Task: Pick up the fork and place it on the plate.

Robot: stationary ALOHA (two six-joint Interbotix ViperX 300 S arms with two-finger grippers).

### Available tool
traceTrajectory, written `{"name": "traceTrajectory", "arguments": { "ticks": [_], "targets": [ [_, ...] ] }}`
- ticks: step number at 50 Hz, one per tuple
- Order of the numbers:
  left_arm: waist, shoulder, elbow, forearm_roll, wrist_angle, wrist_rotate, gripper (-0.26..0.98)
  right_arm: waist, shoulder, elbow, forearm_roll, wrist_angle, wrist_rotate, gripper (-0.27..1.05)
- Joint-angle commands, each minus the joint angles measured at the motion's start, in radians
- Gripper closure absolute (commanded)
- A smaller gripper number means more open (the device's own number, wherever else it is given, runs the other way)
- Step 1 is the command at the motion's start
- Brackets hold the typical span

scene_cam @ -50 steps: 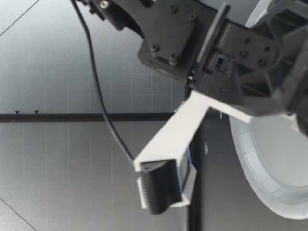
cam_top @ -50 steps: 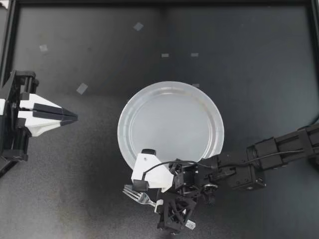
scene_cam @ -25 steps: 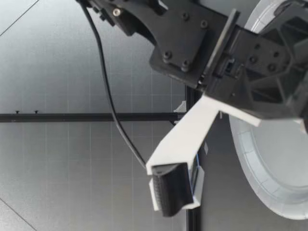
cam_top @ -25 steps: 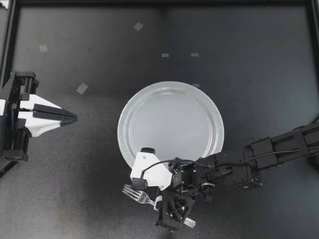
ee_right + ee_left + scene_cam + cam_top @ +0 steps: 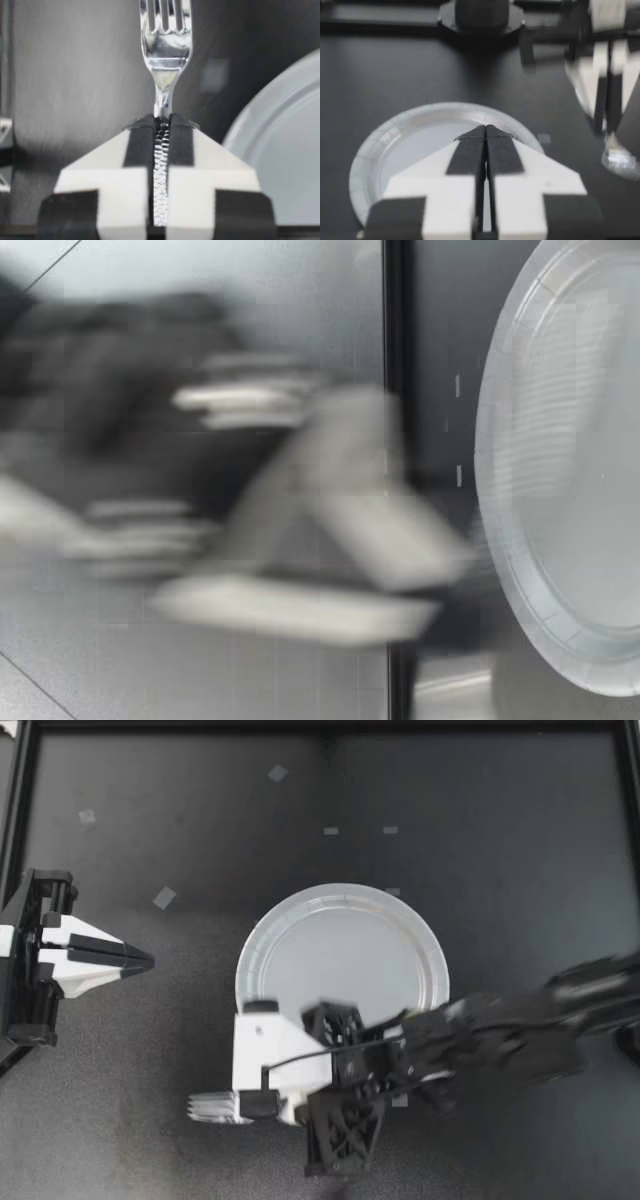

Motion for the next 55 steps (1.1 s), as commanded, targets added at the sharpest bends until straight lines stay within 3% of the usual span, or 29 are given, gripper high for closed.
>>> {"name": "traceTrajectory", "arguments": {
  "ticks": [1,8,13,20,24,30,36,46,55],
  "targets": [
    [-0.002,0.017,0.005,0.000,-0.098,-0.005,0.76,-0.026,-0.110,-0.094,-0.100,0.032,-0.011,0.81],
    [-0.002,0.075,0.026,0.000,-0.321,0.011,0.76,-0.031,-0.244,-0.095,-0.261,-0.209,-0.021,0.81],
    [-0.002,0.137,-0.011,0.002,-0.419,0.020,0.76,-0.052,-0.324,0.005,-0.339,-0.489,-0.017,0.81],
    [-0.002,0.221,-0.084,0.003,-0.446,0.060,0.73,-0.132,-0.371,0.184,-0.345,-0.822,-0.012,0.81],
    [-0.002,0.281,-0.127,0.003,-0.465,0.087,0.70,-0.195,-0.360,0.296,-0.334,-1.118,-0.009,0.81],
    [-0.002,0.353,-0.175,0.003,-0.492,0.106,0.62,-0.255,-0.328,0.397,-0.324,-1.411,-0.011,0.81],
    [-0.002,0.396,-0.198,0.003,-0.502,0.104,0.48,-0.288,-0.293,0.422,-0.325,-1.477,-0.018,0.81],
    [-0.002,0.445,-0.224,0.003,-0.512,0.095,0.11,-0.319,-0.262,0.422,-0.331,-1.493,-0.034,0.81],
    [-0.002,0.456,-0.232,0.003,-0.528,0.100,0.06,-0.321,-0.244,0.422,-0.333,-1.537,-0.058,0.81]
  ]
}}
